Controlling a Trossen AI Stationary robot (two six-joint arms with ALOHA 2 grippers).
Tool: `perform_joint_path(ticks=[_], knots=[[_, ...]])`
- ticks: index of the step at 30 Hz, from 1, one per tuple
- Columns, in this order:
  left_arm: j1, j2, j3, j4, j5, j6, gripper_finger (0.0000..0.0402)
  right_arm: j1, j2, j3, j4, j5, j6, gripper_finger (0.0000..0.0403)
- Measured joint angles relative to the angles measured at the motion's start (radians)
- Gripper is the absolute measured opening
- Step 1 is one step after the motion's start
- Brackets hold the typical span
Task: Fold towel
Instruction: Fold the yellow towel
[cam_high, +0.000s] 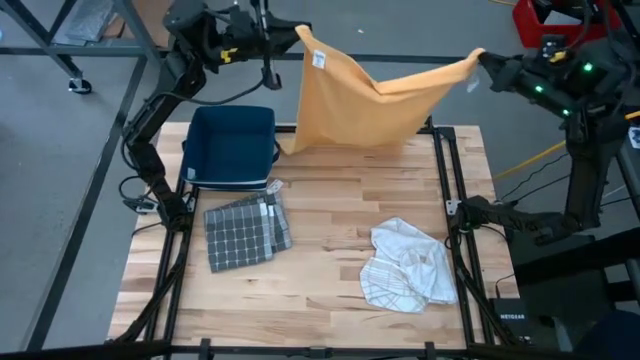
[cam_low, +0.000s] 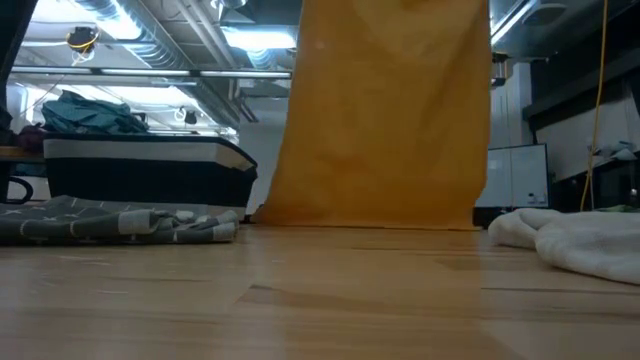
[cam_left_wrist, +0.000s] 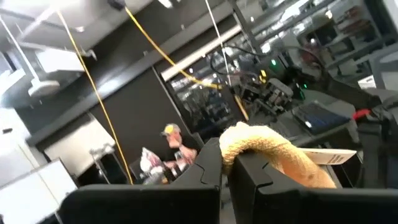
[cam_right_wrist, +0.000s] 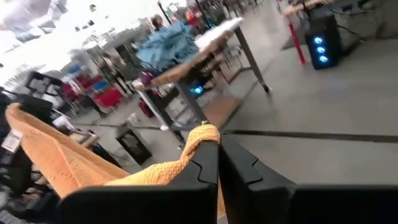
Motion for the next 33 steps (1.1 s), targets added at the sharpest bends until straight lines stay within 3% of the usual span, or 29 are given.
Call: perform_joint_path(ticks=[15, 27, 33], knots=[[-0.004, -0.07, 0.0, 0.016, -0.015, -0.018, 0.0, 0.0, -0.145, 0.001, 0.054, -0.003, 0.091, 0.0003], [-0.065, -0.073, 0.007, 0.176, -0.015, -0.021, 0.0, 0.0, -0.151, 0.0, 0.196, -0.005, 0.17, 0.0003], [-0.063, -0.073, 0.008, 0.092, -0.015, -0.026, 0.0, 0.0, -0.143, -0.007, 0.188, 0.016, 0.161, 0.0003]])
